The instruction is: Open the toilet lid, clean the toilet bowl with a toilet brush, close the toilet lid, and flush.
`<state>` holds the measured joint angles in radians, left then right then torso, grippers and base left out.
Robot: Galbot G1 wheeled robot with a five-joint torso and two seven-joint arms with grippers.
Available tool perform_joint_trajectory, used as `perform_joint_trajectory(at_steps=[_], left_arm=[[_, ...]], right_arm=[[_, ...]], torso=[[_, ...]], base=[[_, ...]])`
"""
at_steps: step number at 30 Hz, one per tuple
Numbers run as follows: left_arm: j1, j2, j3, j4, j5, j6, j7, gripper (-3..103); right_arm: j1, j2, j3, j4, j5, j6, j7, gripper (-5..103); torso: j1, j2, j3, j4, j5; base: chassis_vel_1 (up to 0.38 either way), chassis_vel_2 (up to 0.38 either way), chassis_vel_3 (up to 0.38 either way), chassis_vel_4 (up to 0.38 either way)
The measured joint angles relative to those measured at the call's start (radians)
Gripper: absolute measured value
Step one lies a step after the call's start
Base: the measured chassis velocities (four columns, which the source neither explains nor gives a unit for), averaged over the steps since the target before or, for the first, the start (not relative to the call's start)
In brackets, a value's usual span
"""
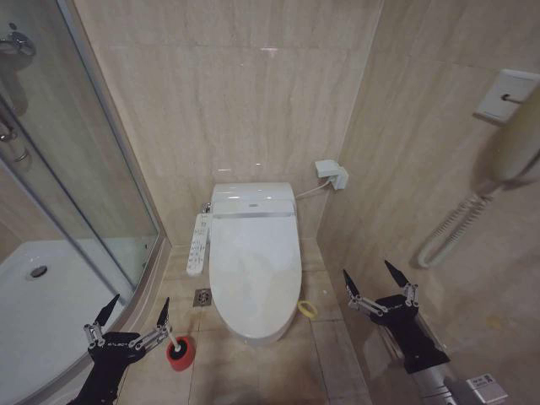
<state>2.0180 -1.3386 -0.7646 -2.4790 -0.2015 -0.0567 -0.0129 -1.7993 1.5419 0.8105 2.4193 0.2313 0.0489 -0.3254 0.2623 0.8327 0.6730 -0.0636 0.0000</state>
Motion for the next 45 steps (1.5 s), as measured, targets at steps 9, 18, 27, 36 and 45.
perform_joint_trajectory(at_steps=[9,18,27,36,45], left_arm=[[0.000,0.000,0.000,0.000,0.000,0.000,0.000,100],[0.000,0.000,0.000,0.000,0.000,0.000,0.000,100],[0.000,0.000,0.000,0.000,0.000,0.000,0.000,100],[0.000,0.000,0.000,0.000,0.000,0.000,0.000,100],[0.000,0.000,0.000,0.000,0.000,0.000,0.000,100]], right_arm=[[0.000,0.000,0.000,0.000,0.000,0.000,0.000,100],[0.000,0.000,0.000,0.000,0.000,0.000,0.000,100],[0.000,0.000,0.000,0.000,0.000,0.000,0.000,100],[0.000,0.000,0.000,0.000,0.000,0.000,0.000,100],[0.000,0.000,0.000,0.000,0.000,0.000,0.000,100]], torso=[[0.000,0.000,0.000,-0.0002,0.0000],[0.000,0.000,0.000,0.0000,0.0000],[0.000,0.000,0.000,0.0001,-0.0001],[0.000,0.000,0.000,0.0000,0.0000],[0.000,0.000,0.000,0.0000,0.0000]], base=[[0.157,-0.165,-0.162,0.155],[0.174,-0.181,-0.170,0.179],[0.179,-0.178,-0.177,0.168],[0.035,-0.043,-0.052,0.030],[0.000,0.000,0.000,0.000]])
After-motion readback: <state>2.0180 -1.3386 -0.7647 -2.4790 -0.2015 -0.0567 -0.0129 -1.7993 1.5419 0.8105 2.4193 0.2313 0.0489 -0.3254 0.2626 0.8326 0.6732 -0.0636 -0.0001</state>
